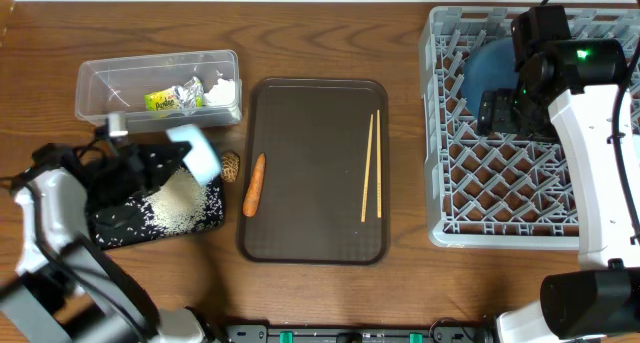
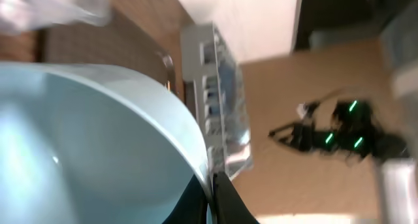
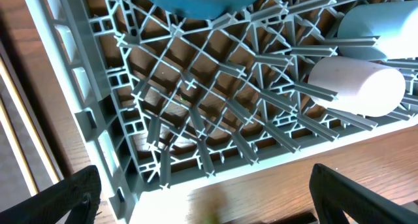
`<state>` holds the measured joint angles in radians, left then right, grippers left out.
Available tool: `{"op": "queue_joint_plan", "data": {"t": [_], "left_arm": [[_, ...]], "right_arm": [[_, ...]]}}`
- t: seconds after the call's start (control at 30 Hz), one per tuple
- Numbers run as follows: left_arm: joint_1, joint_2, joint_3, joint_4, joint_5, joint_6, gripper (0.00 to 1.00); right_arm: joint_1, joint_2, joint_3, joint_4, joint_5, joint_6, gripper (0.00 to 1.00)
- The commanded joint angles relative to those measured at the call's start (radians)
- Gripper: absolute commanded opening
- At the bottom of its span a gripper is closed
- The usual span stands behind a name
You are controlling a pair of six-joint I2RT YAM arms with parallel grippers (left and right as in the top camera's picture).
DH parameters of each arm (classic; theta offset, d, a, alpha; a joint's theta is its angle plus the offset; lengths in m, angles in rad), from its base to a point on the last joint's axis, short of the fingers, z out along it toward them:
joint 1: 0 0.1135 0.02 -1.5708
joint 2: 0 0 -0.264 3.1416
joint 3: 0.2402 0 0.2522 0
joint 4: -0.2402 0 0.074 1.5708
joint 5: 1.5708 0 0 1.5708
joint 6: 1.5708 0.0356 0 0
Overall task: Sort waste into correct bins and load items into the dishwasher rack
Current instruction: 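Set the emptied white bowl back on the tray and release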
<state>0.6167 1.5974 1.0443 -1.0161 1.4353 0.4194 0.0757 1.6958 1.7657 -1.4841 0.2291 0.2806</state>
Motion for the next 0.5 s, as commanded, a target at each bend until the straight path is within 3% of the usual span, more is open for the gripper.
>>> {"op": "queue_joint_plan", "data": {"t": [0.0, 0.2, 0.47], "left_arm": [[-0.106, -0.124, 0.04, 0.006, -0.121, -0.054, 0.06], [-0.374, -0.237, 0.04, 0.102, -0.378, -0.234, 0.06], [-0.777, -0.188, 0.04, 0.252, -0.74, -0.457, 0.06]], "right_arm": [[-0.005, -0.007, 0.003, 0.0, 0.009, 0.0, 0.95], [-0.005, -0.007, 0.003, 0.0, -0.014, 0.0, 0.95], [-0.005, -0.007, 0.003, 0.0, -0.02, 0.0, 0.95]]}}
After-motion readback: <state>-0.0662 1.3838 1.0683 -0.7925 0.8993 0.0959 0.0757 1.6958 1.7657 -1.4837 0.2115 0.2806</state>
